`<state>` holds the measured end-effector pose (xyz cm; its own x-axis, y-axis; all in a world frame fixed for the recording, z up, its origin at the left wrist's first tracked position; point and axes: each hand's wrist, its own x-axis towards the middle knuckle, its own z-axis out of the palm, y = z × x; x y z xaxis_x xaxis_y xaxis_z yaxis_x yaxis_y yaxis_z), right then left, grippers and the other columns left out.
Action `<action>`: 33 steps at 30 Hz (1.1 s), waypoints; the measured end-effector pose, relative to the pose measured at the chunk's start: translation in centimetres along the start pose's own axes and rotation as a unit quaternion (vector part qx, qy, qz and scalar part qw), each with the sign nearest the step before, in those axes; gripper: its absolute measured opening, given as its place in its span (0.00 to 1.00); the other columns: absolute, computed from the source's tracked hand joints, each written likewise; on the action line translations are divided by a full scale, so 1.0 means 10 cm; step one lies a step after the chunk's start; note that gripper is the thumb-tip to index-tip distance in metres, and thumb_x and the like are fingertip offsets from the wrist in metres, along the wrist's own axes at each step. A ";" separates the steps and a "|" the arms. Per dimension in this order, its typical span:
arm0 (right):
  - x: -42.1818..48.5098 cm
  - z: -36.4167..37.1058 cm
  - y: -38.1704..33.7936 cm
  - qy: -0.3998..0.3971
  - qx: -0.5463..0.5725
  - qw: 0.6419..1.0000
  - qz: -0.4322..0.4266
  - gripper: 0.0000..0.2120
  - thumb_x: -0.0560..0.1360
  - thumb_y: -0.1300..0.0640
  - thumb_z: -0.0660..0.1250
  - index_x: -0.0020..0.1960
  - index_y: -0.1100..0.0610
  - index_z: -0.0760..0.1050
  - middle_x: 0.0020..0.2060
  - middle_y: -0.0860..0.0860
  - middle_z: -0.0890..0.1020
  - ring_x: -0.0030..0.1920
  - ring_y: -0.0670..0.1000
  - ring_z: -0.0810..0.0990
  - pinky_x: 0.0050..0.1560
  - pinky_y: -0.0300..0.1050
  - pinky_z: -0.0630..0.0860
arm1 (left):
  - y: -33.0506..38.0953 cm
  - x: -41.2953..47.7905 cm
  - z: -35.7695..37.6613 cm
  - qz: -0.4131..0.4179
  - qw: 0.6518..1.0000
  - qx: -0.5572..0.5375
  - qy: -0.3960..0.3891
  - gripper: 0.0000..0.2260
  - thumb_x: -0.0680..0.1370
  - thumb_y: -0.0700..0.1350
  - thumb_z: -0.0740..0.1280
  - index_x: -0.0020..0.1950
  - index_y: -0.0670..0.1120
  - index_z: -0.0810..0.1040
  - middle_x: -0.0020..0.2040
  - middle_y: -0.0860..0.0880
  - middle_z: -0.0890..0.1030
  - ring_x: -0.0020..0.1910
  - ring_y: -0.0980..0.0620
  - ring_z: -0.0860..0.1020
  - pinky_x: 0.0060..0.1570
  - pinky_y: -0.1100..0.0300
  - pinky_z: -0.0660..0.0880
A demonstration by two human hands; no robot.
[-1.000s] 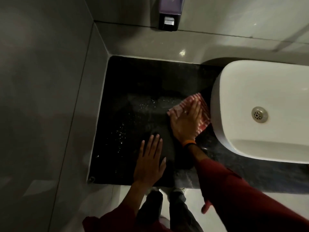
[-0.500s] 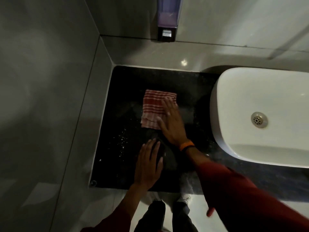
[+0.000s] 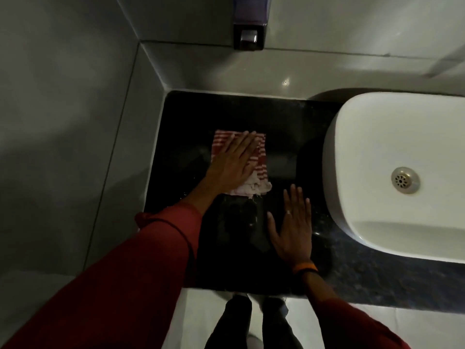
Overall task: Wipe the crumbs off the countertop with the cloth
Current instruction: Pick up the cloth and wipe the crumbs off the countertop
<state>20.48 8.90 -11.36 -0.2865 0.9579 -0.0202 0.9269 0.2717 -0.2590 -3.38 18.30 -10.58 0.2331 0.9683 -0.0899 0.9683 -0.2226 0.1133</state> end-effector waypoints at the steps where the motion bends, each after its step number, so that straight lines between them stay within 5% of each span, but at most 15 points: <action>1: 0.00 0.00 0.00 0.002 0.001 1.000 -0.003 0.35 0.79 0.41 0.55 0.79 0.61 0.57 0.81 0.57 0.55 0.82 0.55 0.49 0.81 0.57 0.50 | -0.02 -0.04 0.00 -0.018 1.000 -0.004 0.005 0.28 0.82 0.54 0.50 0.79 0.43 0.54 0.80 0.44 0.56 0.79 0.45 0.54 0.78 0.45 0.53; 15: 0.00 0.04 0.03 0.019 0.008 1.000 -0.005 0.36 0.79 0.40 0.55 0.79 0.61 0.56 0.80 0.58 0.55 0.81 0.55 0.49 0.81 0.57 0.49 | 0.20 -1.71 0.23 -0.415 0.906 -0.034 0.073 0.29 0.82 0.54 0.49 0.80 0.42 0.49 0.81 0.42 0.53 0.80 0.43 0.51 0.78 0.43 0.50; 21: -0.02 0.03 0.03 0.006 0.020 1.000 -0.012 0.36 0.79 0.39 0.54 0.79 0.61 0.56 0.81 0.57 0.55 0.82 0.55 0.49 0.81 0.57 0.48 | 0.66 -2.13 0.29 -0.579 0.806 -0.095 0.083 0.29 0.81 0.56 0.47 0.79 0.42 0.50 0.80 0.40 0.57 0.78 0.42 0.56 0.76 0.41 0.55; 28: -0.03 0.01 0.02 0.003 0.044 0.999 -0.019 0.38 0.78 0.38 0.54 0.79 0.61 0.56 0.80 0.58 0.55 0.81 0.56 0.49 0.81 0.59 0.49 | 1.11 -2.25 0.24 -0.655 0.736 -0.146 0.089 0.30 0.82 0.57 0.45 0.79 0.42 0.51 0.79 0.39 0.57 0.78 0.40 0.56 0.75 0.39 0.55; 33: -0.10 -0.11 -0.03 0.023 0.101 0.991 -0.087 0.29 0.78 0.46 0.63 0.75 0.59 0.65 0.78 0.59 0.62 0.79 0.59 0.58 0.80 0.60 0.52 | 1.39 -2.18 0.07 -0.642 0.735 -0.211 0.056 0.33 0.80 0.58 0.47 0.79 0.39 0.49 0.80 0.36 0.50 0.79 0.37 0.49 0.76 0.40 0.45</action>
<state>20.77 7.96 -10.20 -0.4216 0.9028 0.0848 0.7955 0.4132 -0.4433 5.11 -5.97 -7.72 -0.8805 0.3578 -0.3109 0.2639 0.9149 0.3054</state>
